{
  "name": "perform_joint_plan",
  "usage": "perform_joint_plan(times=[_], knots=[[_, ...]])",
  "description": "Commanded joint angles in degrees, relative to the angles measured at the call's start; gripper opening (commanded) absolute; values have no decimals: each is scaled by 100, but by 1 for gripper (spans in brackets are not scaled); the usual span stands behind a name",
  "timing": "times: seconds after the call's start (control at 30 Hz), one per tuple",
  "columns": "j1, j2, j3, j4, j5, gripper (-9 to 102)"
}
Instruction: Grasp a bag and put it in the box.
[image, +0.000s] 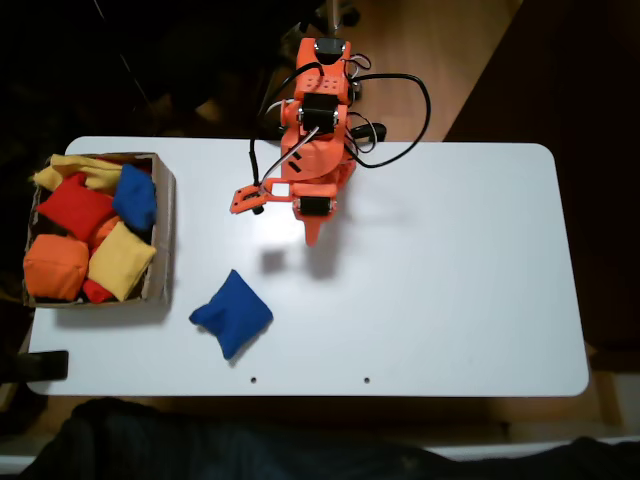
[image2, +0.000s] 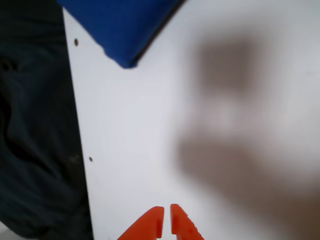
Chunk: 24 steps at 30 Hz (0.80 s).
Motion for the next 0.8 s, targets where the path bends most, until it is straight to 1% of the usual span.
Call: perform_joint_plan(times=[0.0, 0.47, 0.77], knots=[[114, -299, -624, -123, -53, 0], [659, -1942, -2312, -105, -149, 0], [993, -2654, -3252, -53, -492, 0]])
